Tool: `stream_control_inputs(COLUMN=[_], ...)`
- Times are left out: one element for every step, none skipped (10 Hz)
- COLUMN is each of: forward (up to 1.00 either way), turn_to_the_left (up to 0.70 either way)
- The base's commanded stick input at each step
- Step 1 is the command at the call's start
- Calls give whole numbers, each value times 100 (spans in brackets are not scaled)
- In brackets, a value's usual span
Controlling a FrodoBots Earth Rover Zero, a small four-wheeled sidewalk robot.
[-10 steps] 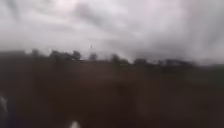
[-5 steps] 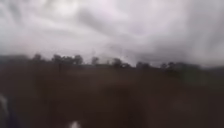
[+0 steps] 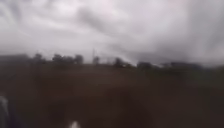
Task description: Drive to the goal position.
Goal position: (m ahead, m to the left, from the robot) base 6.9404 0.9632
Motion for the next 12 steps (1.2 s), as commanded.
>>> stream_control_inputs(forward=[70, 70, 70, 70, 70, 70, 70, 70, 70, 70, 70, 70], turn_to_the_left=[-30, -14, -2, 0, 0, 0, 0, 0, 0, 0, 0, 0])
